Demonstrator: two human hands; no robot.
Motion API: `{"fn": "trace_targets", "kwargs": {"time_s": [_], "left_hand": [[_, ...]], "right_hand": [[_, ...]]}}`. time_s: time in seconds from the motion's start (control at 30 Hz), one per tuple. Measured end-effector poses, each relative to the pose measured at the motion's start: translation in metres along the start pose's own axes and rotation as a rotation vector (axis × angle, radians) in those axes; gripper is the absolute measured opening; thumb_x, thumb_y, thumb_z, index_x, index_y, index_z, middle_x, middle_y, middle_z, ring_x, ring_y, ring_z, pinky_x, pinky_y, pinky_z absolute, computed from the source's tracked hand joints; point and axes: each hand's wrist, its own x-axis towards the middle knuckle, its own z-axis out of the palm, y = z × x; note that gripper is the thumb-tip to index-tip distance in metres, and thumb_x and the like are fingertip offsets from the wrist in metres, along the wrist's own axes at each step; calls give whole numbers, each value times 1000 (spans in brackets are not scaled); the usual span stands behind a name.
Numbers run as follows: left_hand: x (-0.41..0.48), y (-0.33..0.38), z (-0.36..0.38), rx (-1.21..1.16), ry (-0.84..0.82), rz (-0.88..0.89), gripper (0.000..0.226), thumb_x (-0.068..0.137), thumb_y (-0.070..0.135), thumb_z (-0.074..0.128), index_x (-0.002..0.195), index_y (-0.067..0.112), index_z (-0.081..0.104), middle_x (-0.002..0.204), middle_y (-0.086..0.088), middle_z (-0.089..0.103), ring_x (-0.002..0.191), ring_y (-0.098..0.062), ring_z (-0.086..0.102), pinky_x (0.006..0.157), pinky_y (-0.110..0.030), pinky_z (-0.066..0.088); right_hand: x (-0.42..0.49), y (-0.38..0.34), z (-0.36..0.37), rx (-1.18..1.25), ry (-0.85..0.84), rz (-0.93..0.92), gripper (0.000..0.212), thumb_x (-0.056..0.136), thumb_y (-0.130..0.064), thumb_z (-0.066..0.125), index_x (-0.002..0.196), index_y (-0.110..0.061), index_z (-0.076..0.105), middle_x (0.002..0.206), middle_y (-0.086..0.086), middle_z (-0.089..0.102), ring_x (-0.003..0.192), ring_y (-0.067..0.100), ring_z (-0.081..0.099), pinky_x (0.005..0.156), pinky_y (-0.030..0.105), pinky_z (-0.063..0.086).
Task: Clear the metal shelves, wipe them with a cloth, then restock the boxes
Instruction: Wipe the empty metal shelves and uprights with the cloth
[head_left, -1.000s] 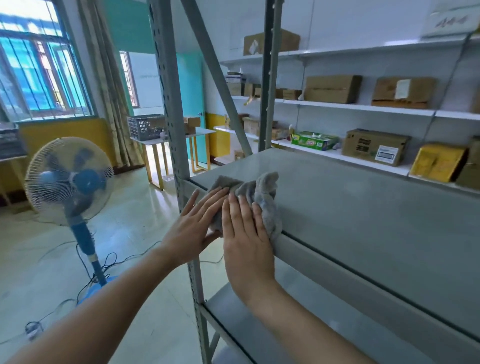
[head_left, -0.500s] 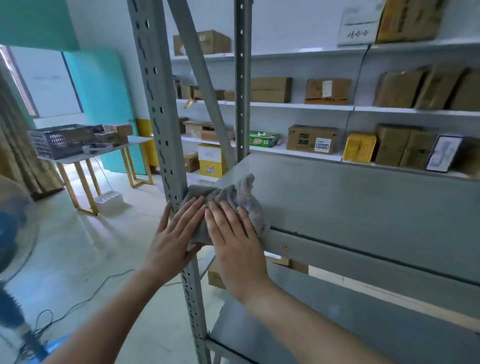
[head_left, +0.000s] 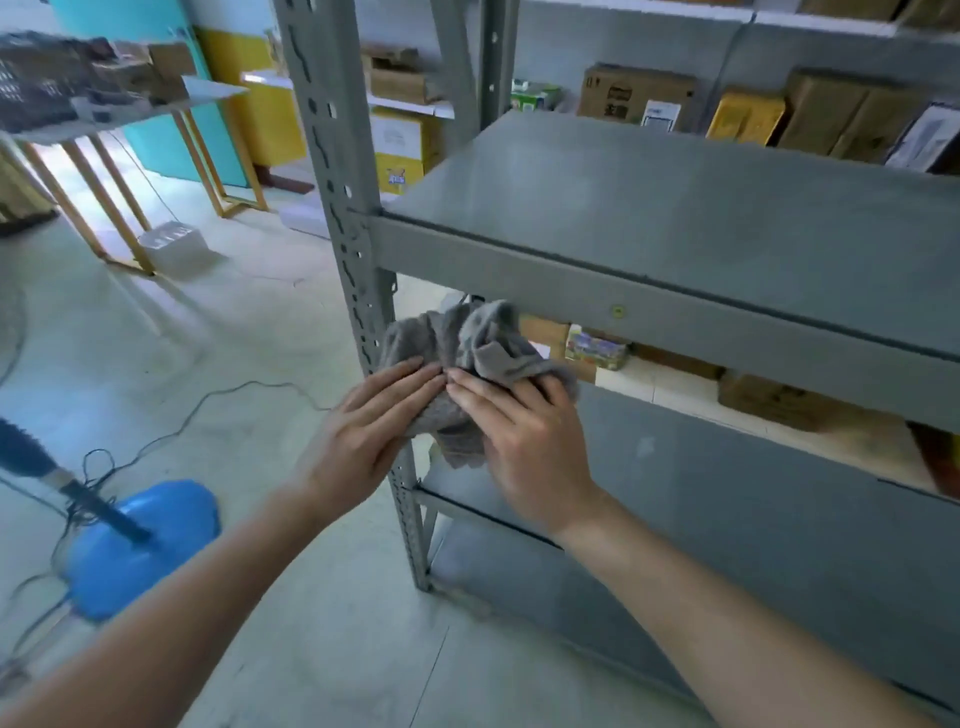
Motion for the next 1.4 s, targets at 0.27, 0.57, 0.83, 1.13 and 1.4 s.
{"fn": "trace_targets", "kwargs": {"time_s": [0.27, 0.57, 0.83, 1.13, 1.4], "left_hand": [[-113, -13, 103, -289, -387, -301, 56, 99, 11, 60, 152, 18, 42, 155, 5, 44, 147, -12, 33, 116, -39, 37], [-109, -48, 156, -298, -285, -296, 56, 96, 6, 62, 149, 2, 44, 160, -7, 36, 152, -22, 25, 124, -36, 24], [-186, -65, 242, 227, -696, -331, 70, 93, 45, 56, 150, 9, 39, 159, -8, 38, 146, -23, 37, 125, -49, 15], [-185, -58, 267, 273, -402, -358, 63, 85, 22, 71, 140, -1, 51, 145, -16, 51, 134, -33, 48, 115, -40, 34], [-187, -65, 288, 468, -482, -297, 84, 91, 14, 61, 159, 1, 14, 168, -12, 9, 155, -22, 15, 125, -36, 2]], "right_hand": [[-112, -13, 92, 396, -481, 622, 38, 87, -10, 62, 117, -30, 73, 115, -11, 75, 100, 15, 70, 84, 27, 51], [-111, 18, 148, 367, -418, 611, 45, 85, 4, 66, 124, -18, 71, 128, -3, 69, 122, 14, 60, 105, 30, 45], [-184, 37, 250, 154, -823, 470, 70, 86, -44, 67, 145, -11, 49, 151, 6, 41, 131, 30, 49, 112, 54, 40], [-186, 48, 282, -1, -785, 285, 103, 84, -65, 61, 162, -14, 16, 170, 5, 5, 157, 23, 0, 127, 45, 2], [-217, 48, 292, -24, -719, 303, 91, 87, -45, 68, 160, -14, 23, 170, 9, 11, 157, 25, 11, 126, 45, 16]]}}
